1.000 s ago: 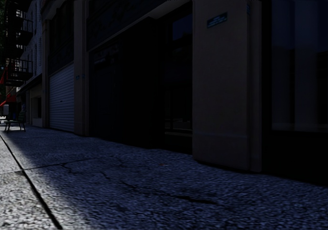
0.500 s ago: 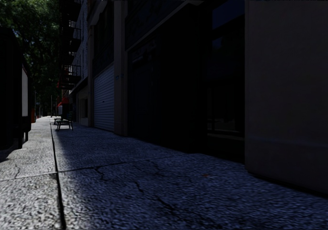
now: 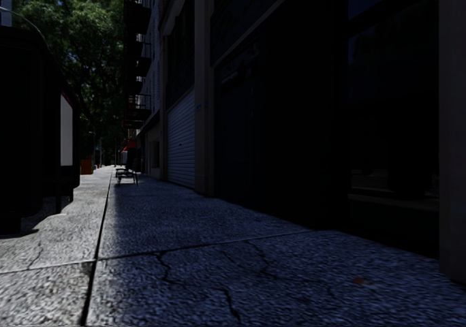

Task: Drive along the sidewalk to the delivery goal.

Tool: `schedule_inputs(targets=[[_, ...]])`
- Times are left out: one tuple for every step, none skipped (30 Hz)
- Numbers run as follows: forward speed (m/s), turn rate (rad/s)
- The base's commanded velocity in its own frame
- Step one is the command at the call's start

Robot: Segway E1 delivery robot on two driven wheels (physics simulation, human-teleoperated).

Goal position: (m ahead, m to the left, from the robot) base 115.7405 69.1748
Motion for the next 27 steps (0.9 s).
schedule_inputs(targets=[[1.47, 0.00], [1.50, 0.00], [1.56, 0.06], [1.58, 0.22], [1.59, 0.41], [1.59, 0.63], [1.59, 0.63], [1.59, 0.73], [1.60, 0.78], [1.60, 0.79], [1.60, 0.80], [1.61, 0.80], [1.61, 0.80], [1.61, 0.80], [1.61, 0.80], [1.61, 0.77], [1.61, 0.65], [1.61, 0.48], [1.61, 0.48], [1.61, 0.00], [1.61, 0.00], [1.61, 0.00], [1.61, 0.00], [1.61, 0.00], [1.61, 0.00], [1.61, 0.00], [1.61, 0.00]])
